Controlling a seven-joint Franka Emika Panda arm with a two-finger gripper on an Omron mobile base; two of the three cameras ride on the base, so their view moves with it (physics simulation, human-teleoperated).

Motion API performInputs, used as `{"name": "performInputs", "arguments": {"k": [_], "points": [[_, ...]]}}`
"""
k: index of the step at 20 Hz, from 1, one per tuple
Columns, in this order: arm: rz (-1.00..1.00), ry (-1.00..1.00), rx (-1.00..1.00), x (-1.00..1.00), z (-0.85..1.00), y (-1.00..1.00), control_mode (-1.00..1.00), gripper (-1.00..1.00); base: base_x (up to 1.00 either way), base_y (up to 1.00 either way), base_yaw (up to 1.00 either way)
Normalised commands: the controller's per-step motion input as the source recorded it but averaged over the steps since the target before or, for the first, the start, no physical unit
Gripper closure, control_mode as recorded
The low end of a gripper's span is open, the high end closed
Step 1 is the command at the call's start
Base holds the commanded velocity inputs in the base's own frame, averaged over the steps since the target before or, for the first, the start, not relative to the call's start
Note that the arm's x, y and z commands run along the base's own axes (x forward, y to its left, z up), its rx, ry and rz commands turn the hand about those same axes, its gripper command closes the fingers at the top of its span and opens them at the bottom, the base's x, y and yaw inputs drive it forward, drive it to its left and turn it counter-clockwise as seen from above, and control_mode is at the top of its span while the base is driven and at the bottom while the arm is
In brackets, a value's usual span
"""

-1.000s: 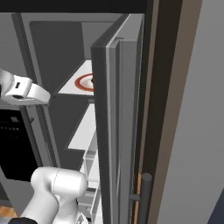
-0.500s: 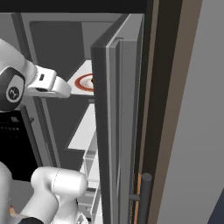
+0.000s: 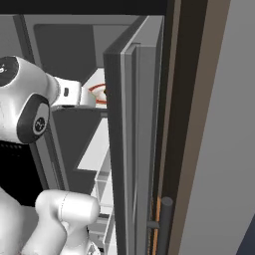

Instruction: Retrieve the chicken drumstick from the fridge and place it on the saucepan with marinade on the stove.

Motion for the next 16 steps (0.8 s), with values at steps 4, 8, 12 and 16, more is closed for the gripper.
{"name": "performInputs", "arguments": {"k": [4, 8, 12, 16], "points": [[0.16, -0.21, 0.01, 0.13, 0.0, -0.25, -1.0, -1.0, 0.0, 0.0, 0.0], [0.05, 0.0, 0.02, 0.3, 0.06, -0.03, -1.0, -1.0, 0.0, 0.0, 0.0], [0.0, 0.15, 0.0, 0.4, 0.12, 0.01, -1.0, -1.0, 0.0, 0.0, 0.0], [0.0, 0.17, 0.0, 0.45, 0.16, 0.01, -1.0, -1.0, 0.0, 0.0, 0.0]]}}
